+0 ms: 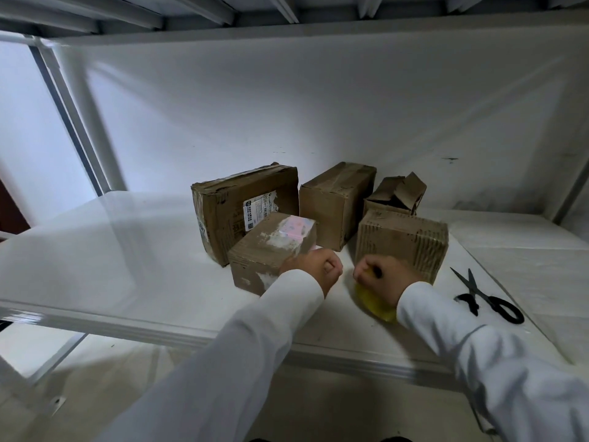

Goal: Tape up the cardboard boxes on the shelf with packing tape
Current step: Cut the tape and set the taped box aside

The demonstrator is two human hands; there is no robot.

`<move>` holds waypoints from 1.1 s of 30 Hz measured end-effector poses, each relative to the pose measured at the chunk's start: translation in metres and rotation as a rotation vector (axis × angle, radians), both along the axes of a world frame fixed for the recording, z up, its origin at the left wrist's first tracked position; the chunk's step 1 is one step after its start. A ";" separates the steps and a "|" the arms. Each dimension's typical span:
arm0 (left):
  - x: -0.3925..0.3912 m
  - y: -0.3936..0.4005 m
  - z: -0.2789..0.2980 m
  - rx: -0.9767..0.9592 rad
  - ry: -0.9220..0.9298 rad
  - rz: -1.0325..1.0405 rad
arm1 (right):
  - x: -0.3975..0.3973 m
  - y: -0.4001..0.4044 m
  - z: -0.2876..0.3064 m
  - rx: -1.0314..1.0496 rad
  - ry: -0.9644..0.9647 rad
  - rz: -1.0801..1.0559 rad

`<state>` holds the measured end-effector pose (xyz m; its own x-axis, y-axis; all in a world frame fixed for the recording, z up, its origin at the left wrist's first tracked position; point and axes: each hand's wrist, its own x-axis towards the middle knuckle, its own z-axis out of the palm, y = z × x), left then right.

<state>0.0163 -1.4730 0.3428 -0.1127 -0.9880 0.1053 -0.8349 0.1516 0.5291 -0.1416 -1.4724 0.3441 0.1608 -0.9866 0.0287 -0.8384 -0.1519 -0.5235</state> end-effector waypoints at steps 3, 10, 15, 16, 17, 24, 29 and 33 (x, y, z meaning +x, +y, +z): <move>0.000 0.001 -0.001 -0.016 0.120 0.009 | -0.011 -0.004 0.006 0.031 -0.058 0.079; -0.014 0.006 -0.006 0.015 0.478 -0.068 | -0.026 0.003 0.010 0.208 -0.295 0.077; -0.016 0.002 -0.007 0.031 0.624 -0.063 | -0.020 0.009 0.008 0.295 -0.247 0.122; -0.015 0.002 -0.004 0.036 0.628 -0.057 | -0.017 0.010 0.009 0.292 -0.247 0.123; -0.013 0.000 -0.003 0.038 0.637 -0.039 | -0.015 0.010 0.010 0.285 -0.240 0.123; 0.002 -0.013 0.009 0.043 0.522 0.024 | -0.008 0.009 0.009 0.331 -0.222 0.161; 0.000 -0.010 0.005 0.254 0.388 -0.174 | -0.006 0.003 0.003 0.335 -0.174 0.176; -0.002 -0.012 0.007 0.265 0.404 -0.174 | -0.010 0.000 0.003 0.328 -0.133 0.160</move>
